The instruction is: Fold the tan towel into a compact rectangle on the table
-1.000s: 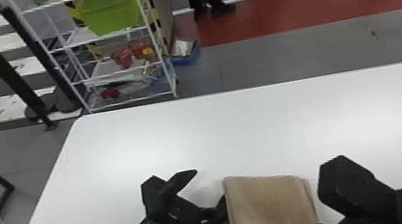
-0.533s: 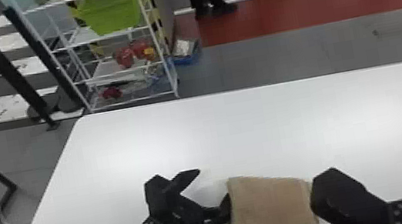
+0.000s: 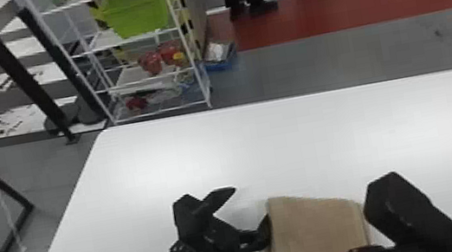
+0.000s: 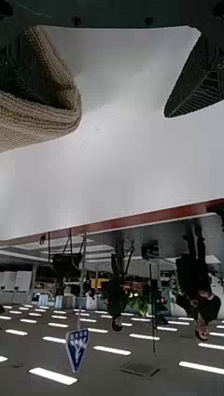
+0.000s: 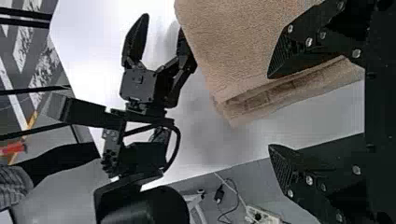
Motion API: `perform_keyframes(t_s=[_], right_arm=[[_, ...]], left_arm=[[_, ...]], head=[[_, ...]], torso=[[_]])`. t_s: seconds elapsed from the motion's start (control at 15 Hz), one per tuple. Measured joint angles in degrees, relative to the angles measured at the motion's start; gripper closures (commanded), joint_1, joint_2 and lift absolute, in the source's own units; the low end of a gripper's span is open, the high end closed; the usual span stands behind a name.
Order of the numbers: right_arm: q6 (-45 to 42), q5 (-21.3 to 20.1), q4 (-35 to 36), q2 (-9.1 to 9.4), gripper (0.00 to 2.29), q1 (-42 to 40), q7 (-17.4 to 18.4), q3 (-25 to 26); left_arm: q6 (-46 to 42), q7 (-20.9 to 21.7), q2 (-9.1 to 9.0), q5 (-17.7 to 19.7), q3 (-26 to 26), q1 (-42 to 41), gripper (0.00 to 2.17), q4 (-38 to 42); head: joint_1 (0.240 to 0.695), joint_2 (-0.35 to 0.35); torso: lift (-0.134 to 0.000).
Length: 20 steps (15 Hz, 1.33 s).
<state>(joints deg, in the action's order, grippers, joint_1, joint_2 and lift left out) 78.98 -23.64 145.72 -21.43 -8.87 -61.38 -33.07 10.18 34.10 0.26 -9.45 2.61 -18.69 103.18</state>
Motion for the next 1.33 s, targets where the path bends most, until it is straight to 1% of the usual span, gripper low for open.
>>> perform_keyframes(t_s=[0.07, 0.13, 0.27, 0.33, 0.4, 0.73, 0.87, 0.93, 1.07, 1.2, 1.33], right_arm=[[0.0, 0.4, 0.0, 0.58, 1.65, 0.0, 1.7, 0.6], [0.0, 0.4, -0.3, 1.25, 1.65, 0.0, 4.1, 1.1], [-0.1, -0.3, -1.9, 2.32, 1.66, 0.3, 6.1, 1.9], [0.0, -0.9, -2.6, 2.57, 1.74, 0.3, 6.2, 2.1], [0.2, -1.5, -3.3, 2.68, 1.95, 0.2, 6.0, 2.1], [1.1, -4.7, -6.1, 3.55, 1.95, -0.4, 5.7, -0.3], [1.2, -5.3, -6.8, 3.65, 1.95, -0.5, 5.7, -0.9], [1.3, -5.4, -7.0, 3.64, 1.95, -0.5, 5.6, -1.0], [1.3, -5.5, -7.0, 3.43, 1.95, -0.7, 5.5, -1.0], [1.3, -5.5, -6.9, 3.20, 1.95, -1.0, 5.4, -0.9], [1.3, -5.5, -6.9, 3.03, 1.95, -1.2, 5.3, -0.9]], left_arm=[[-0.3, 0.1, 0.00, 0.1, 0.0, 0.0, 0.07, 0.0], [-0.6, 0.1, 0.00, 0.2, 0.0, -0.1, 0.07, 0.0], [-0.9, 0.3, 0.00, 0.2, 0.0, -0.3, 0.07, 0.1], [-0.9, 0.3, 0.00, 0.2, 0.0, -0.4, 0.07, 0.3], [-0.9, 0.4, 0.00, 0.2, 0.1, -0.5, 0.07, 0.4], [-0.9, 1.1, 0.00, 0.0, 0.2, -0.8, 0.07, 0.8], [-0.9, 2.4, 0.00, -0.4, 0.5, -0.9, 0.06, 0.9], [-0.9, 4.4, -0.05, -1.1, 0.8, -0.9, 0.07, 1.3], [-0.6, 10.6, -0.06, -3.6, 2.0, -0.7, 0.07, 2.7], [-0.2, 18.1, 0.07, -7.5, 3.7, 0.6, 0.07, 3.7], [-0.4, 22.9, 0.42, -11.4, 5.2, 2.4, 0.07, 4.3]], head=[[0.695, 0.213], [0.695, 0.206], [0.695, 0.190], [0.695, 0.184], [0.695, 0.179], [0.695, 0.181], [0.695, 0.182], [0.695, 0.180], [0.695, 0.175], [0.695, 0.175], [0.695, 0.184]], torso=[[-0.123], [-0.123], [-0.123], [-0.123], [-0.123], [-0.123], [-0.123], [-0.123], [-0.123], [-0.123], [-0.123]])
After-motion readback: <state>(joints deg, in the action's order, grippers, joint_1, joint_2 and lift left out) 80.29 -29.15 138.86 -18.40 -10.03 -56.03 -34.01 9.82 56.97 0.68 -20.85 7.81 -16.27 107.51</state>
